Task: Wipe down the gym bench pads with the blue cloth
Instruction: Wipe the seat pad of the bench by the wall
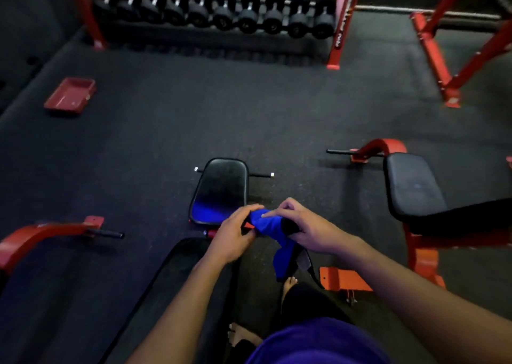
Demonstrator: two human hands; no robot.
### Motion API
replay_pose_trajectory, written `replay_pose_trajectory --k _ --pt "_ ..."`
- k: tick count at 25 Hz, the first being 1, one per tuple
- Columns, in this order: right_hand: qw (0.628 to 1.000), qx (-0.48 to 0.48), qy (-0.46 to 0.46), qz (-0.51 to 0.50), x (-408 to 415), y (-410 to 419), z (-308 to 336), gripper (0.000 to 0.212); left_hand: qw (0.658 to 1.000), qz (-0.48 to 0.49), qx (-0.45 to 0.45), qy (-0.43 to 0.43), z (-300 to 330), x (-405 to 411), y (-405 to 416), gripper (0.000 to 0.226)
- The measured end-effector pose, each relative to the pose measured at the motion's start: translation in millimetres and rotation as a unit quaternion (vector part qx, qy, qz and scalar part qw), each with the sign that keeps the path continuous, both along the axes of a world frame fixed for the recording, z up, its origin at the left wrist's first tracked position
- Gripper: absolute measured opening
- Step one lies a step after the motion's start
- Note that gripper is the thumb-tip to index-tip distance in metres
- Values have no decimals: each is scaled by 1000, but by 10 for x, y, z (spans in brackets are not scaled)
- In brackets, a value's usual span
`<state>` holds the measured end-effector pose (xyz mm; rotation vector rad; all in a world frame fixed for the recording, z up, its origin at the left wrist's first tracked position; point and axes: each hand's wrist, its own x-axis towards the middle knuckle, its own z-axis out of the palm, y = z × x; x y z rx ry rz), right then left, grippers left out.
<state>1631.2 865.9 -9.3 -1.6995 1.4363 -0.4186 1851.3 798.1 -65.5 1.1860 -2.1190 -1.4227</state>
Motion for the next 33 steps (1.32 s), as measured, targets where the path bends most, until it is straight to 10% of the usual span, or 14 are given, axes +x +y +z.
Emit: replay_pose_trajectory --k 11,22,33 --pt "935 -71 -41 -345 -2143 311 108 35 994 -104 -5 16 412 -2240 -631 24" --pt "963 0 -63 -263 -2906 -933 -50 63 997 -57 47 32 221 -2948 -1785 28" --pt "903 -13 -220 -368 -3276 -2703 106 38 998 41 -3 55 284 -3291 -3286 35"
